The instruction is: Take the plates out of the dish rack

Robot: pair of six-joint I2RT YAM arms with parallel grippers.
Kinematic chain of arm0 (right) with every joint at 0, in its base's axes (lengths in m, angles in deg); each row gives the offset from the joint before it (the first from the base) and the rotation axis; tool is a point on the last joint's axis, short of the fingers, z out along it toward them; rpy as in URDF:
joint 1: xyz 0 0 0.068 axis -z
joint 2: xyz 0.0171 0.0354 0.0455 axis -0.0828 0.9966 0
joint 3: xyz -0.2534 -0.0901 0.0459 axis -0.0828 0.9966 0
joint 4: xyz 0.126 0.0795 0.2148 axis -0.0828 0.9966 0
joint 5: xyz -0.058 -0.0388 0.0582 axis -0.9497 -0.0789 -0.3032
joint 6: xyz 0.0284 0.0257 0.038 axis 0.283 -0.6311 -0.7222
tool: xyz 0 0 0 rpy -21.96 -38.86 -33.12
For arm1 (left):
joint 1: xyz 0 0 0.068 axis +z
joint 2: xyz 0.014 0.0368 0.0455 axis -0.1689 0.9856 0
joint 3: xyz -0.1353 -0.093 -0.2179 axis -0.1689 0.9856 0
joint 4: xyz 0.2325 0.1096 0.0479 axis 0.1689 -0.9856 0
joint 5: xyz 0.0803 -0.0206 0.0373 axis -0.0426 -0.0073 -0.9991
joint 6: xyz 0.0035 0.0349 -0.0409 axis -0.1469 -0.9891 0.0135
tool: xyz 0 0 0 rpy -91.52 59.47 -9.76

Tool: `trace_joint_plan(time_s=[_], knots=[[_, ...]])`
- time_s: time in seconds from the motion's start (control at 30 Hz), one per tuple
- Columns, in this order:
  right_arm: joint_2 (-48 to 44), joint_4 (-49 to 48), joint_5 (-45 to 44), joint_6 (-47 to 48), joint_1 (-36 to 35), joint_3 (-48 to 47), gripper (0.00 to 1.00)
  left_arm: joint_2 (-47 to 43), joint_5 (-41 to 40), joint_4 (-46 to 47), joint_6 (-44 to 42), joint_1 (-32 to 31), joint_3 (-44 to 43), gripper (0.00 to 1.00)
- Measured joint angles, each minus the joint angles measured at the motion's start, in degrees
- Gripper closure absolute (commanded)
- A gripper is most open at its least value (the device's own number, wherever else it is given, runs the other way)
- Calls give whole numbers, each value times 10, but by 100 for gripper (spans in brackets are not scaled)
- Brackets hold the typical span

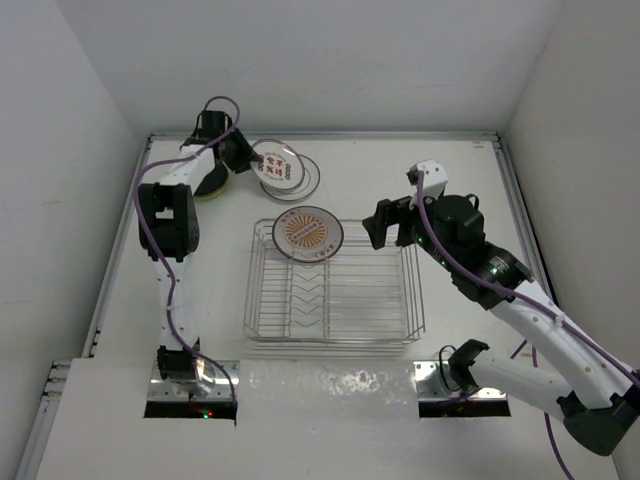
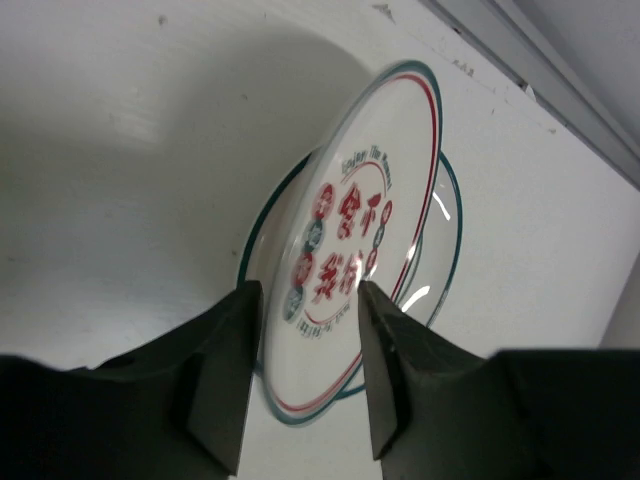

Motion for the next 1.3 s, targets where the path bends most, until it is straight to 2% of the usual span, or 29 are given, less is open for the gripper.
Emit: trace_joint_plan(time_s=[0.17, 0.27, 0.33, 0.37, 0.4, 0.6, 0.73, 0.83, 0.93, 1.17, 1.2, 1.3], knots=[[34, 0, 12, 17, 0, 0, 1, 8, -9, -21, -7, -10, -8, 37], [65, -1, 26, 27, 0, 0, 1, 8, -20, -35, -9, -15, -8, 30], [85, -1, 37, 33, 0, 0, 1, 8, -27, -43, -10, -16, -8, 17], [96, -1, 40, 36, 0, -2, 1, 7, -34, -48, -12, -18, -8, 5], [109, 0, 43, 39, 0, -5, 1, 6, -41, -54, -14, -19, -8, 1], [208, 0, 111, 103, 1, -63, 1, -14, -88, -97, -14, -20, -8, 0], [278, 3, 175, 179, 1, -121, 1, -66, -123, -129, -21, -20, 1, 0], [316, 9, 212, 243, 1, -156, 1, -165, -154, -138, -30, -20, 52, 0], [353, 21, 233, 296, 1, -188, 6, -315, -172, -141, -47, -20, 131, 0], [458, 68, 274, 416, 1, -281, 33, -679, -151, -64, -116, -20, 377, 0], [473, 73, 275, 429, 1, -293, 40, -715, -141, -59, -127, -20, 417, 0], [517, 89, 276, 460, 3, -326, 49, -801, -115, -46, -153, -20, 526, 0]])
